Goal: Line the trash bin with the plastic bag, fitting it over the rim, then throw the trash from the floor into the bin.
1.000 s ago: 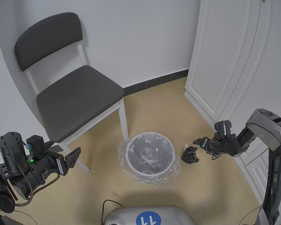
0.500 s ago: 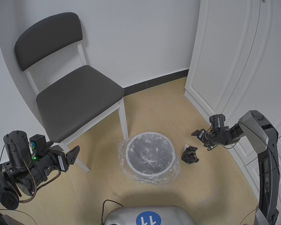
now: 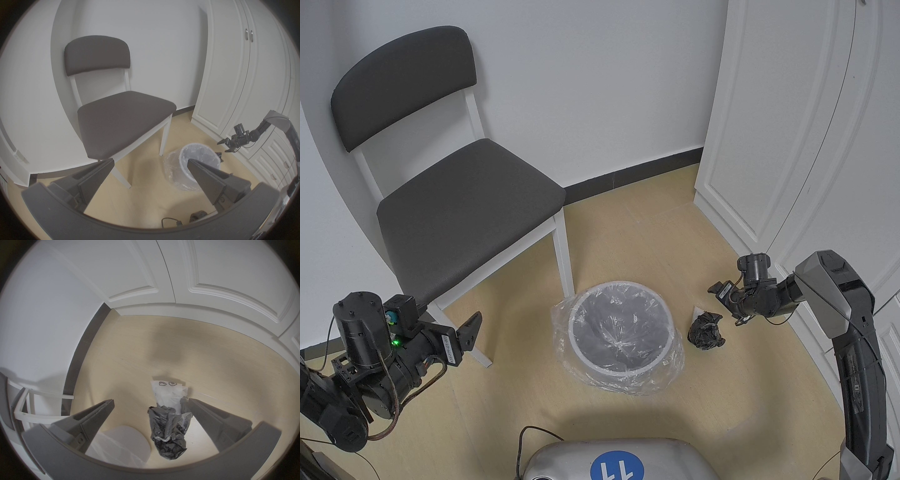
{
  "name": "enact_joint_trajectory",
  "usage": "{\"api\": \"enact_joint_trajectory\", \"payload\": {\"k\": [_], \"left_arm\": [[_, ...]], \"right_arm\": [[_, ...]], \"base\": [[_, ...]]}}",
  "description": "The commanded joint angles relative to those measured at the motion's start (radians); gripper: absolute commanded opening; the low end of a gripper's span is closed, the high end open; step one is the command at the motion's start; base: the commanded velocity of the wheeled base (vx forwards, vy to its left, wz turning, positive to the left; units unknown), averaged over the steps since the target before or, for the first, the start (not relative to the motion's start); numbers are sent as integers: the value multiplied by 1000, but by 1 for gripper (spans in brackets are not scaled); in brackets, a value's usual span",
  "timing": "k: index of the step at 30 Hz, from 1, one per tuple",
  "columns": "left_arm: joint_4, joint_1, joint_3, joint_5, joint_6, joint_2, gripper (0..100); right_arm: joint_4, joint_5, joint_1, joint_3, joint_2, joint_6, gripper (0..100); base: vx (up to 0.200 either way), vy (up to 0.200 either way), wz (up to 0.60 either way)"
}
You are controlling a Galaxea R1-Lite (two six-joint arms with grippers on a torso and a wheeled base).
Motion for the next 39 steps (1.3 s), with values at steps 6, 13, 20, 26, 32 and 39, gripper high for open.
{"api": "enact_joint_trajectory", "payload": {"k": [6, 13, 20, 26, 32, 39], "left_arm": [[-7, 1, 11, 1, 0, 58, 100], [-7, 3, 8, 1, 4, 57, 100], [-74, 14, 11, 4, 22, 34, 100], [-93, 15, 33, 4, 50, 20, 100], [-93, 23, 33, 4, 48, 34, 100], [-93, 23, 34, 4, 50, 31, 100]], "right_arm": [[8, -3, 10, -8, 28, -5, 100], [6, -4, 35, -5, 41, -10, 100], [6, -6, 56, -5, 61, -48, 100], [8, -37, 66, -6, 76, -90, 100], [75, -38, 66, -25, 74, -90, 100], [166, -38, 66, -80, 85, -91, 100]], "base": [[0, 0, 0], [0, 0, 0], [0, 0, 0], [0, 0, 0], [0, 0, 0], [0, 0, 0]]}}
